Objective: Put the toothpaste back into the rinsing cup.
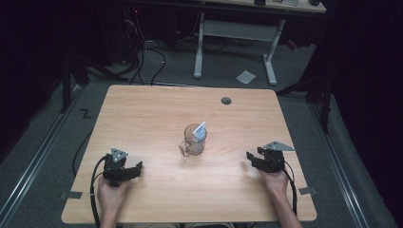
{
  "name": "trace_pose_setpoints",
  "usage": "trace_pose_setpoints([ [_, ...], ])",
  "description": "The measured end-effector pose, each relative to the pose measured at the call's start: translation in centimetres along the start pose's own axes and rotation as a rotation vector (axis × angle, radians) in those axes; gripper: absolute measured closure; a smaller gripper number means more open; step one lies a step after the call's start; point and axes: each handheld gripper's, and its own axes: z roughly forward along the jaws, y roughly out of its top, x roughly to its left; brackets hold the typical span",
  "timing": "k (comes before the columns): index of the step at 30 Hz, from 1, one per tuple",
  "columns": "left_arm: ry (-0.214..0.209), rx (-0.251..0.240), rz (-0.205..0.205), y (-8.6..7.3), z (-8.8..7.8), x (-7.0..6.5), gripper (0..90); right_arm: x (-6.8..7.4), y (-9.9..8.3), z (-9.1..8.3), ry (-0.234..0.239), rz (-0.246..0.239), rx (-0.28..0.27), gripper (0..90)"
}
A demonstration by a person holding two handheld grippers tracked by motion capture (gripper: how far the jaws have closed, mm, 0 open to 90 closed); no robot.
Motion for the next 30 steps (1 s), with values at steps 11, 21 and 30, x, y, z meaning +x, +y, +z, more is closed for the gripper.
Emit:
trace_pose_setpoints([
  [11, 0.0, 0.0, 0.0, 0.0, 0.0, 0.0, 20.8, 0.1, -0.2, 1.0, 0.005, -0.007, 0.027, 42.0],
  [21, 0.001, 0.0, 0.0, 0.0, 0.0, 0.0, 20.8, 0.3, -0.6, 1.6, 0.012, -0.019, 0.062, 40.1],
  [30, 0.001, 0.0, 0.0, 0.0, 0.0, 0.0, 20.8, 0.4, -0.5, 1.8, -0.009, -0.044, 0.081, 37.8],
])
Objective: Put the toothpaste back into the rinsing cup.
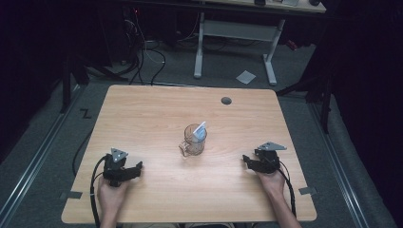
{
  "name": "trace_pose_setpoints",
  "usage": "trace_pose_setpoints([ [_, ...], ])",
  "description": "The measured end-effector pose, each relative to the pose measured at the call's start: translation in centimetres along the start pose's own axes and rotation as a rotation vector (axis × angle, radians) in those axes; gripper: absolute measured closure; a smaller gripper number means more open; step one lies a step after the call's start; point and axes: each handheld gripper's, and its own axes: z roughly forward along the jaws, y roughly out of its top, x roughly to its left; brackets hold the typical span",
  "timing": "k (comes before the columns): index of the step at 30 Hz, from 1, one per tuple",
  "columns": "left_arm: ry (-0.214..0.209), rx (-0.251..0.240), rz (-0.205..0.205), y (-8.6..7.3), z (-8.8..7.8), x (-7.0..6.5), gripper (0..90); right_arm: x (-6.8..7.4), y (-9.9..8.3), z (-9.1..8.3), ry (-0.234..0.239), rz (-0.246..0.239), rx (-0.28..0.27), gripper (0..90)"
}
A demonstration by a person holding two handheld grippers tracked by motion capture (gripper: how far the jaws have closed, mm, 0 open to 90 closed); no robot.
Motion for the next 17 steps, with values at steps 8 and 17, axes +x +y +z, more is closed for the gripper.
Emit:
trace_pose_setpoints([
  [8, 0.001, 0.0, 0.0, -0.01, -0.01, -0.02, 20.9, 0.17, -0.02, 0.03, -0.016, -0.018, 0.005, 34.9],
  [17, 0.003, 0.0, 0.0, -0.01, 0.0, -0.04, 20.8, 0.2, -0.03, 0.02, -0.018, -0.014, 0.006, 34.7],
])
